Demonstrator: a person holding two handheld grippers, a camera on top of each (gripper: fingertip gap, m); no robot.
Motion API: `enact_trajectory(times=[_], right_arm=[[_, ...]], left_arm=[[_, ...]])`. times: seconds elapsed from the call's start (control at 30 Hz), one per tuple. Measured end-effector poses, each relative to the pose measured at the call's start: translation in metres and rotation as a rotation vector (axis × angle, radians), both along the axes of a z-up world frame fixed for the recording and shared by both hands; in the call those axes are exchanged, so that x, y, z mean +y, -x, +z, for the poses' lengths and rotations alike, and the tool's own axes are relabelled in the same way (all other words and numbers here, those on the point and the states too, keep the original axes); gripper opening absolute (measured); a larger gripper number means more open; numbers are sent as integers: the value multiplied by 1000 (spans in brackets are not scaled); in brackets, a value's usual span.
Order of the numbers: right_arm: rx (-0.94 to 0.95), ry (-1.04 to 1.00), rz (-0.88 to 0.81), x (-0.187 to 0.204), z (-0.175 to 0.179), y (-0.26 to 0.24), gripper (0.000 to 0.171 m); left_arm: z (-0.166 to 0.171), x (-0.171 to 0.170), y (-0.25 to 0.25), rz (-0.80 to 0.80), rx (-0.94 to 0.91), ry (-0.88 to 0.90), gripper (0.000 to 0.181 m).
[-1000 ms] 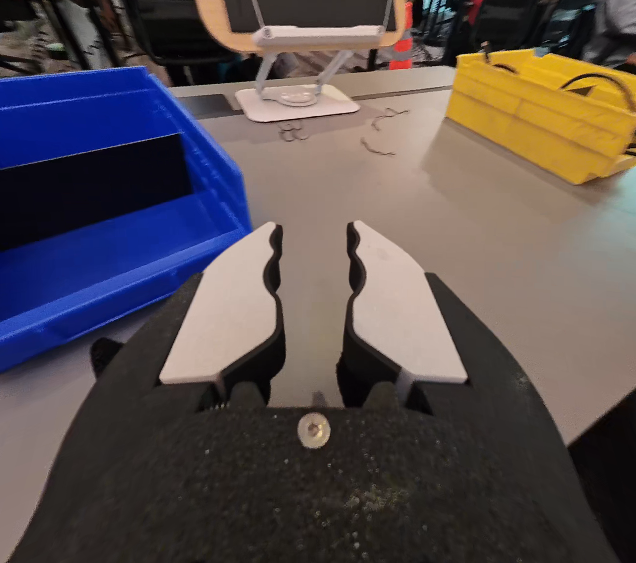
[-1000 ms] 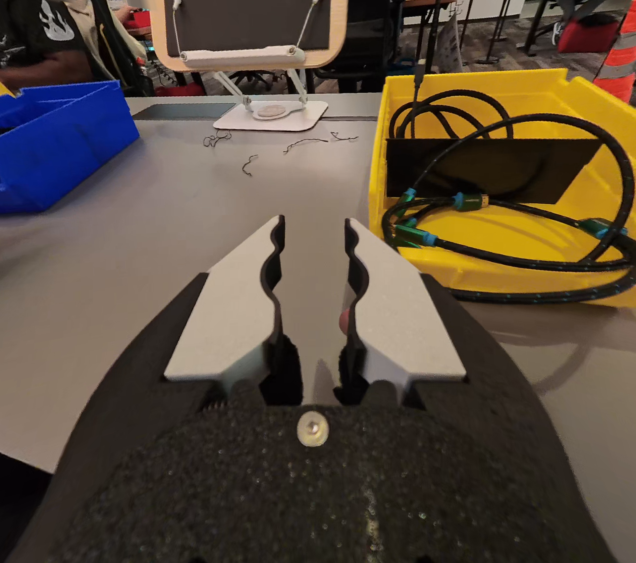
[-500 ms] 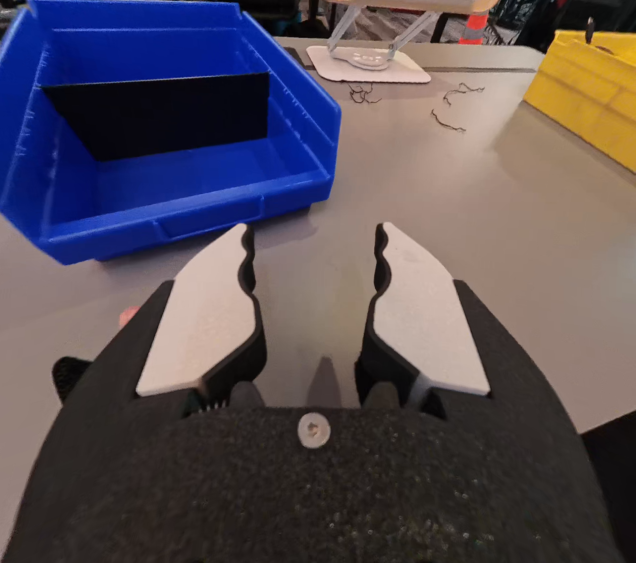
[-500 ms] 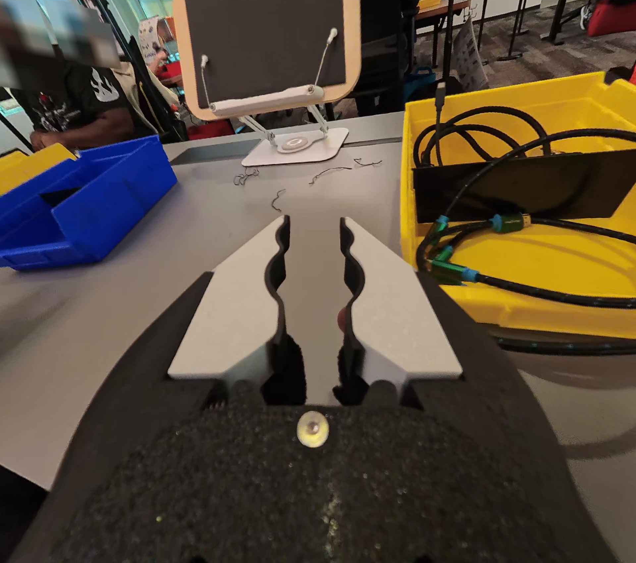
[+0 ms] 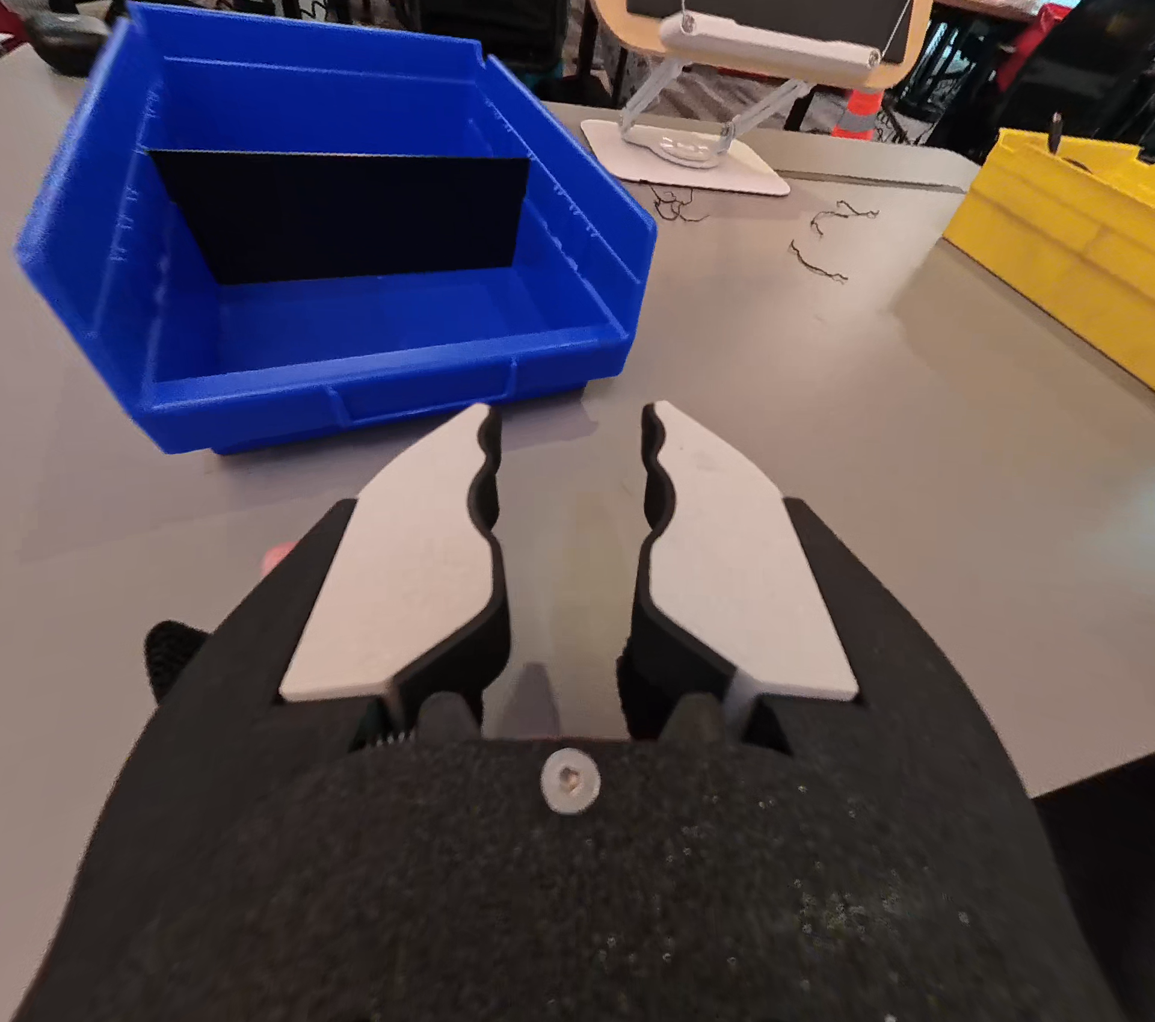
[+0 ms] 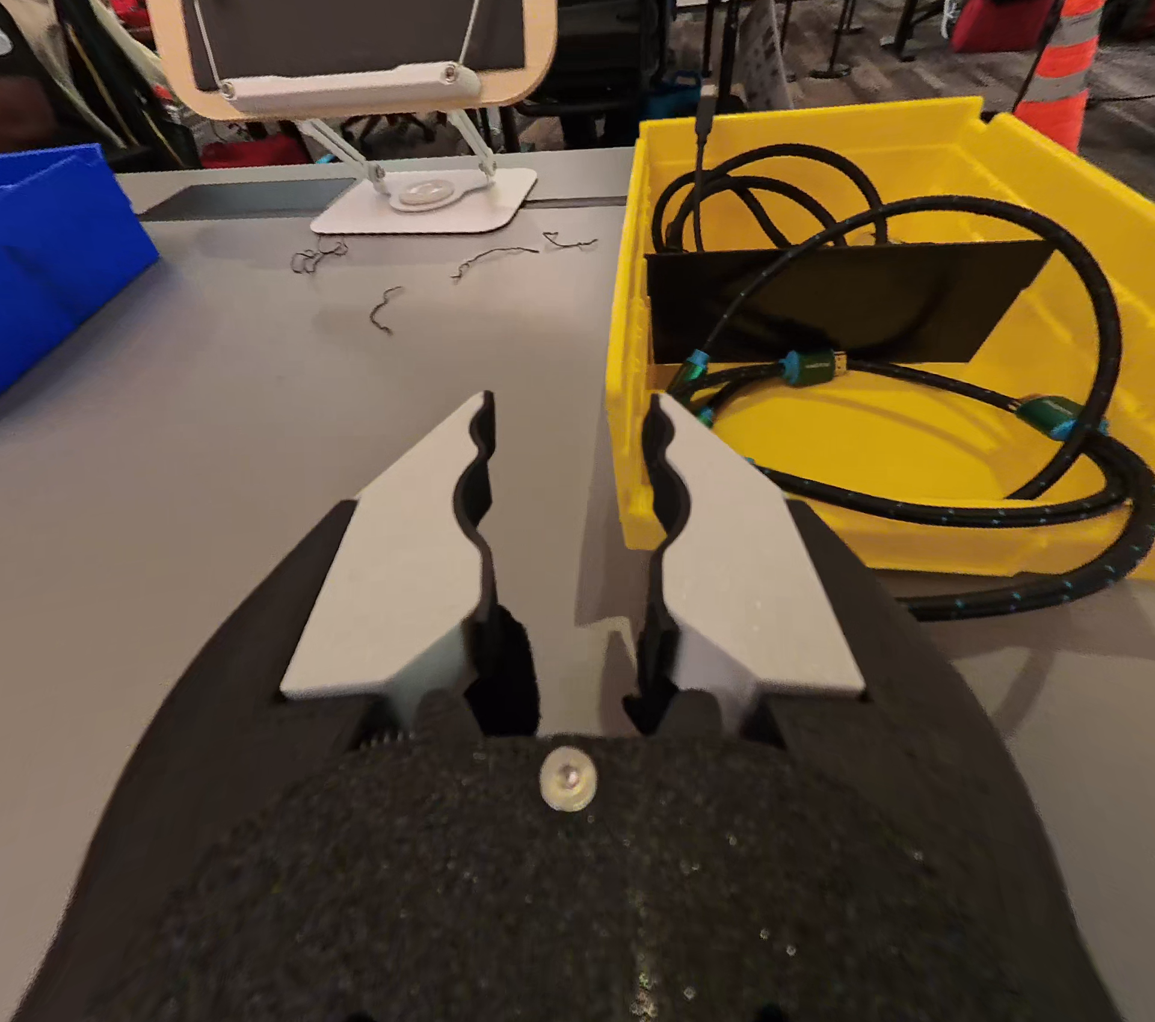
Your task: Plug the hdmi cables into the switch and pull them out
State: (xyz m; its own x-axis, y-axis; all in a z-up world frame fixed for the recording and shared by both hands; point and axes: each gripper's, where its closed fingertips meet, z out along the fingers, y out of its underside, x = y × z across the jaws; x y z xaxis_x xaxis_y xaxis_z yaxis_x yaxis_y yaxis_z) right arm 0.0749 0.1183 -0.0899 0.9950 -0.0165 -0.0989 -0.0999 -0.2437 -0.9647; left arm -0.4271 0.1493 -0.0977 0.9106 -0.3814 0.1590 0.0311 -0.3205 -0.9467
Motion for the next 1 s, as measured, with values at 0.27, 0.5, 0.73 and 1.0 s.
enact_trajectory(times=[0.27,0.5,0.73,1.0], right_arm=[[-157,25,-140,-14,-4,-28,58],[-176,110,-101,9,-9,-10,60],[-128,219,-23,21,-24,29,57],[-86,66,159,-10,17,81,52]], left_arm=[[-19,5,-60,-135,161,24,78],[-10,1,-91,-177,198,-92,66],[-15,0,-118,-250,178,-80,66],[-23,-16,-183,-421,232,-77,63]])
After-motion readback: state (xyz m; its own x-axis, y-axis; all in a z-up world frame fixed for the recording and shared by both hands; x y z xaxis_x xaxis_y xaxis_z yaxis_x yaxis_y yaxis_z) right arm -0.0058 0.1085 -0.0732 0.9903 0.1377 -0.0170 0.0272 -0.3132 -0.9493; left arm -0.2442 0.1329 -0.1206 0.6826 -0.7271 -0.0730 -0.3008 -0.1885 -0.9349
